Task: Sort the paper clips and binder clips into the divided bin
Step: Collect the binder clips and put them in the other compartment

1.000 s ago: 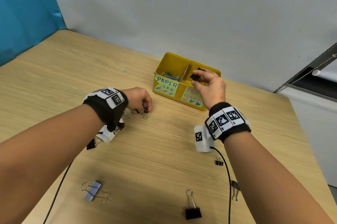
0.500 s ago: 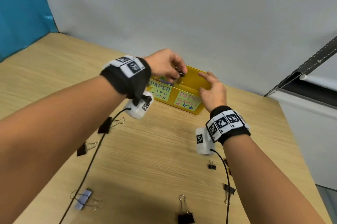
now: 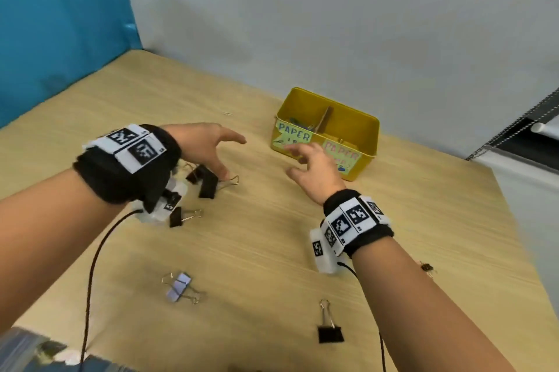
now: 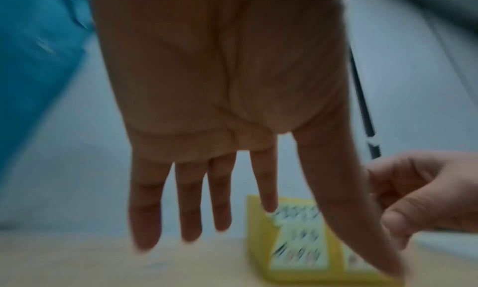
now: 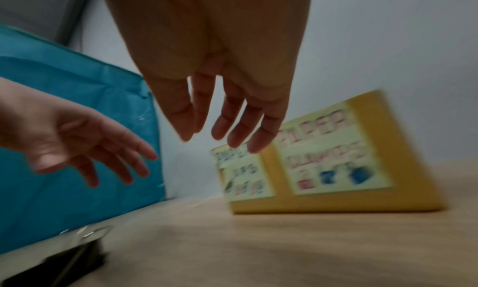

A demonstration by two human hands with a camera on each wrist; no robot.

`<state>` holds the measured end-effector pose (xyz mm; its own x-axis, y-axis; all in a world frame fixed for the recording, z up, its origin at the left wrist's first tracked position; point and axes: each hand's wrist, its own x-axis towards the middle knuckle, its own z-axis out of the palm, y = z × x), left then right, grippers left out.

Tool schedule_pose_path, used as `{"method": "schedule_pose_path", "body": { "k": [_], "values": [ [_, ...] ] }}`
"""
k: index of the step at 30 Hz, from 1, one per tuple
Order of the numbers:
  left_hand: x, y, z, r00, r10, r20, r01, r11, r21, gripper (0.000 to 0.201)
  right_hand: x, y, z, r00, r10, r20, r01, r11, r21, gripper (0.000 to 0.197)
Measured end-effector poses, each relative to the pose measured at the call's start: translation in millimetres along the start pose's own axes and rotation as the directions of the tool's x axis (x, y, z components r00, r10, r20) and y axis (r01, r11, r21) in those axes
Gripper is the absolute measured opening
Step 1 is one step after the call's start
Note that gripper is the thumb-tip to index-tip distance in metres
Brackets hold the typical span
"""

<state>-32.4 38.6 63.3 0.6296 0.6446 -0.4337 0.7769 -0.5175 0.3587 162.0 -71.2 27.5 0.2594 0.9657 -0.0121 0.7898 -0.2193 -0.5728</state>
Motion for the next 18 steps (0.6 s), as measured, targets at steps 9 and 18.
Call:
{"method": "schedule_pose_path", "body": {
  "k": [9, 18],
  "values": [
    [-49, -59, 80, 0.962, -0.26, 0.088, 0.262, 0.965, -0.017, 0.077, 33, -82, 101, 0.85, -0.113, 0.515, 0.289, 0.917, -0.275, 0.081],
    [-32, -52, 81, 0.986, -0.165, 0.022, 0.164, 0.986, 0.04, 0.032, 29, -66, 97, 0.836, -0.059, 0.545, 0.309, 0.872, -0.38, 0.057]
  ]
}}
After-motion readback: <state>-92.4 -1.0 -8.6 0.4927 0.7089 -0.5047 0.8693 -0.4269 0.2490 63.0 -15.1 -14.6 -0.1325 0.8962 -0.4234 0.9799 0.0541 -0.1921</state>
